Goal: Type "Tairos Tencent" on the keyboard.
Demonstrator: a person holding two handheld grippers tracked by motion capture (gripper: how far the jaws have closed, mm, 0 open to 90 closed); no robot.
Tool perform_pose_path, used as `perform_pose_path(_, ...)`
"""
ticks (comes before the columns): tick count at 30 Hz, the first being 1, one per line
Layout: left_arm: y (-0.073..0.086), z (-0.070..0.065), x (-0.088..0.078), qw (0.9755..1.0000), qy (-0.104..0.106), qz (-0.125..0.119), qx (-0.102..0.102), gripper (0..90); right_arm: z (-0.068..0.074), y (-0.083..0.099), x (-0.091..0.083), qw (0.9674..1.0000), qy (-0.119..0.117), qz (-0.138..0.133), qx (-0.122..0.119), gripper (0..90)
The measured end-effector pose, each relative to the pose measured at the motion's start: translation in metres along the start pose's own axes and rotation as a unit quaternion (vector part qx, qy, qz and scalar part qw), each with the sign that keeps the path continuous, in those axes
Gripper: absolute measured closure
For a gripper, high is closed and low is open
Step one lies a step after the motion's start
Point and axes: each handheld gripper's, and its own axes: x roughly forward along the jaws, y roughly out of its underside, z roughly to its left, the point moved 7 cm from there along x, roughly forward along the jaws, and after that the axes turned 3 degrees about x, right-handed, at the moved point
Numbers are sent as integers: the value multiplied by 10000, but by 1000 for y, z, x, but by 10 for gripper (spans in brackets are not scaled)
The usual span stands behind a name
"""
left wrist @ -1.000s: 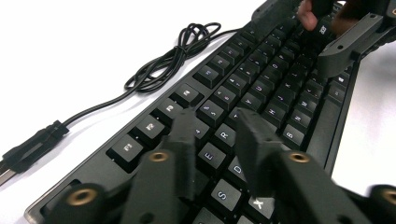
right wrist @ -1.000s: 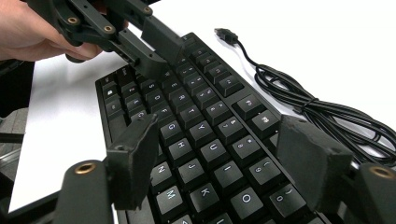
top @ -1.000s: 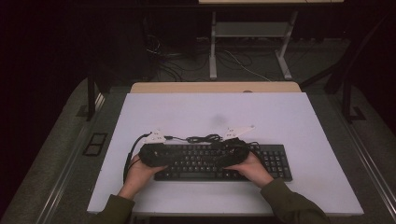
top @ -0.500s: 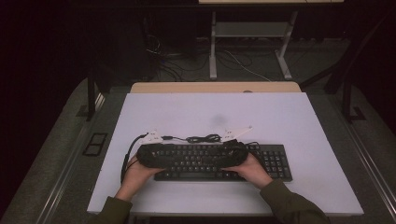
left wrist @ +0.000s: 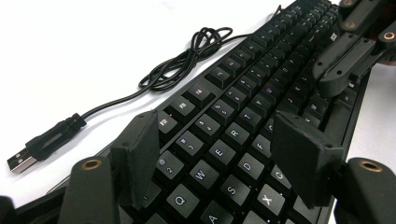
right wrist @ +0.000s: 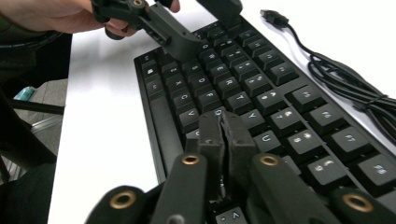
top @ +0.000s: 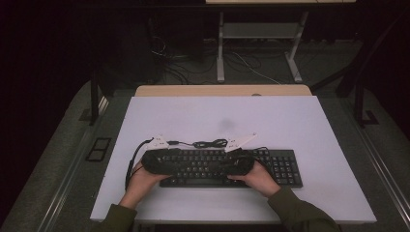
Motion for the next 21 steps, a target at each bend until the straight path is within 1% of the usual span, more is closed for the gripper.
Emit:
perform_pose_path(7, 0, 0, 0, 10000, -15, 4, 3, 306, 5, 4, 8, 9998, -106, 154, -79, 892)
perform_pose_path(11, 0, 0, 0, 10000, -13, 3, 3, 306, 6, 5, 10, 9997, -89, 194, -111, 892)
perform_pose_path(21, 0, 0, 1, 10000, -12, 6, 12, 304, 4, 9, 14, 9994, 23, 336, -82, 892)
